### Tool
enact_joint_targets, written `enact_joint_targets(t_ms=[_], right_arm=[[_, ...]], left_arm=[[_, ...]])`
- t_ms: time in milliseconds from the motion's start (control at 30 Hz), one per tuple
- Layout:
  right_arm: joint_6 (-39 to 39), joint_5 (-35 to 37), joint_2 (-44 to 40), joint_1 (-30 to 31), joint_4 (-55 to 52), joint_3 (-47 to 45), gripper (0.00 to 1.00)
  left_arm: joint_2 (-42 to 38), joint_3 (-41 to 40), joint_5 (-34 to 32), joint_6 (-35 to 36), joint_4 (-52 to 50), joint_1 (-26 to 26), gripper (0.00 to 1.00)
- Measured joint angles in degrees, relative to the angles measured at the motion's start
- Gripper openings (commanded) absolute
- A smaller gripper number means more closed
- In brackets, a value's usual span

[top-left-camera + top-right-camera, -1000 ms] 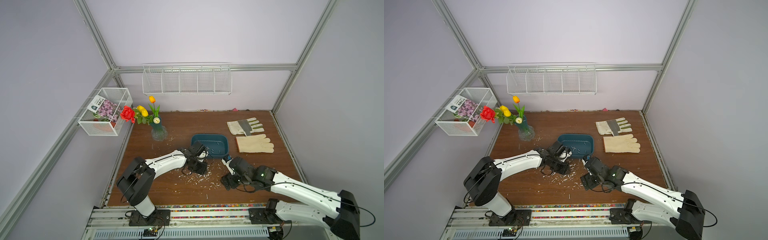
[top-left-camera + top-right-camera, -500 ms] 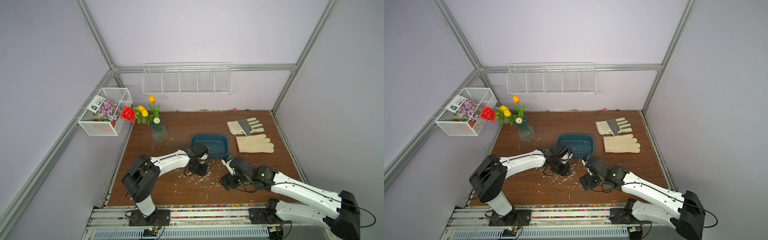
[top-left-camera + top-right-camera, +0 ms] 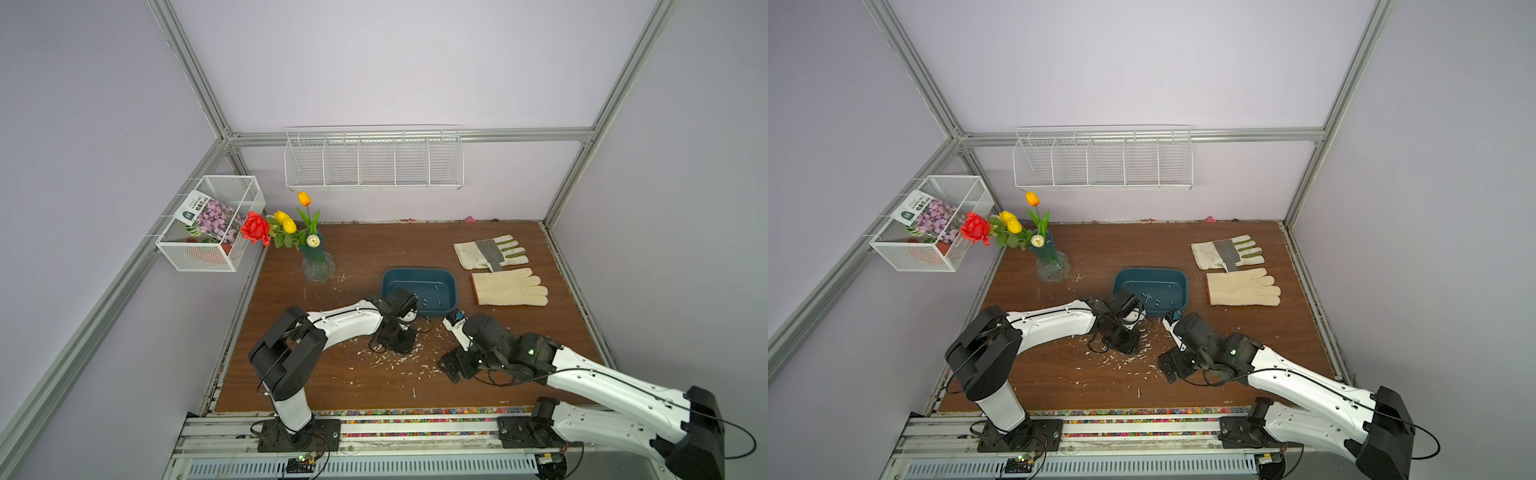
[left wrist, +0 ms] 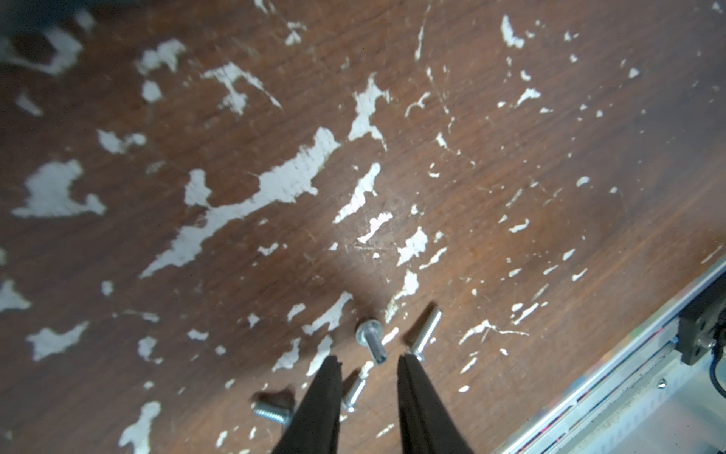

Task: Put the screws on the desktop into the storage box
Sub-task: Pick up the screw from the center of the board.

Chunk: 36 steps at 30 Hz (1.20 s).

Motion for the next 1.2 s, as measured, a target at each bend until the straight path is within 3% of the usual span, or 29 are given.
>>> enact_joint_targets(t_ms=[1200], right_arm=[[0.0,0.0,0.5,-0.4,0.5,-0.3,0.96]], left_arm=[[1.4,0.8,0.3,0.3,1.1,-0.4,0.28]])
